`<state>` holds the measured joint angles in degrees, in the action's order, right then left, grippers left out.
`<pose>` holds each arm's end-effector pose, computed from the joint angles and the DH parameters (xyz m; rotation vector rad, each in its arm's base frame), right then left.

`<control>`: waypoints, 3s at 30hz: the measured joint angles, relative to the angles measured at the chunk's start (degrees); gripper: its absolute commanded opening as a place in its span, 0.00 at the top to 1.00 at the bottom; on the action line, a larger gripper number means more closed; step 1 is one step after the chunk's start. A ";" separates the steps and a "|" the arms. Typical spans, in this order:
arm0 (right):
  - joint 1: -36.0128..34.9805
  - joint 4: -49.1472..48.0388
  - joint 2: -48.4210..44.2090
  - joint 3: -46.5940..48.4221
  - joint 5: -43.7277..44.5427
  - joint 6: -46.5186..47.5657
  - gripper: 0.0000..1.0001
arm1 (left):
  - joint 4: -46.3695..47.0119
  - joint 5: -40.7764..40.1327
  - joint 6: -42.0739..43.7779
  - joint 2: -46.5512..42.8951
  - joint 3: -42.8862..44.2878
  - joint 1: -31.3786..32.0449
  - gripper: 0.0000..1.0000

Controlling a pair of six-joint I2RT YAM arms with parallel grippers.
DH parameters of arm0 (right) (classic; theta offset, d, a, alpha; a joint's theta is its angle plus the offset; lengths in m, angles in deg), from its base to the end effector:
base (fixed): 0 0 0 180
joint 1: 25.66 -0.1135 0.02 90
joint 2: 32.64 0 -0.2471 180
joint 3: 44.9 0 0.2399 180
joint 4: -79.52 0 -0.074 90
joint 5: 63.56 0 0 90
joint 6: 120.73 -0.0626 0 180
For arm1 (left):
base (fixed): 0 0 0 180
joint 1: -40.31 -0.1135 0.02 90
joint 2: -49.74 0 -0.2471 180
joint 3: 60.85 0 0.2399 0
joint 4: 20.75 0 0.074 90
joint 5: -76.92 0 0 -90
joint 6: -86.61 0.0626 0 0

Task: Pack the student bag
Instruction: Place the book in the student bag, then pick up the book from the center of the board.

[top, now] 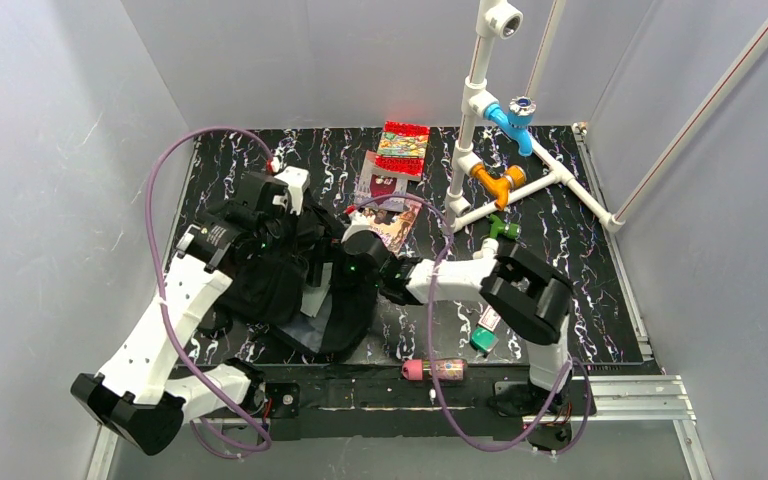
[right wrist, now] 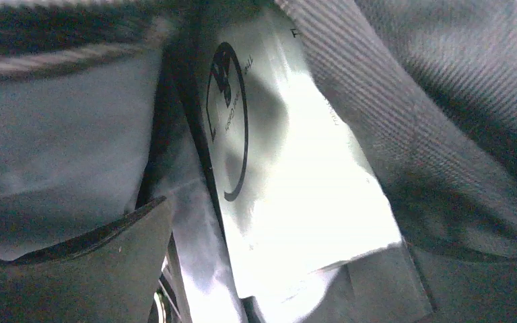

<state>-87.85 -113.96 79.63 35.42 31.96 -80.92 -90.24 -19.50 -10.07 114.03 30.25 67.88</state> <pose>0.2136 0.3921 0.1720 -0.1464 2.0882 1.1959 0.2045 -0.0989 0.3520 0.3638 2.2876 -0.1746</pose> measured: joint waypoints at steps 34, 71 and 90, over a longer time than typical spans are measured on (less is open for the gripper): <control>5.79 46.27 -9.14 17.92 38.88 31.15 0.22 | 17.77 26.84 -25.00 10.51 6.29 -12.46 0.08; 16.39 16.61 -13.97 -7.74 12.63 32.13 0.34 | 61.22 31.78 -46.66 63.45 9.84 -14.34 0.58; 16.50 31.80 -15.65 -1.62 5.97 31.80 0.10 | 65.40 32.17 -51.41 52.30 -1.79 -14.73 1.00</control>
<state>-71.35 -82.16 63.98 33.81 37.92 -49.12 -24.84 12.68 -61.48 166.33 28.46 53.15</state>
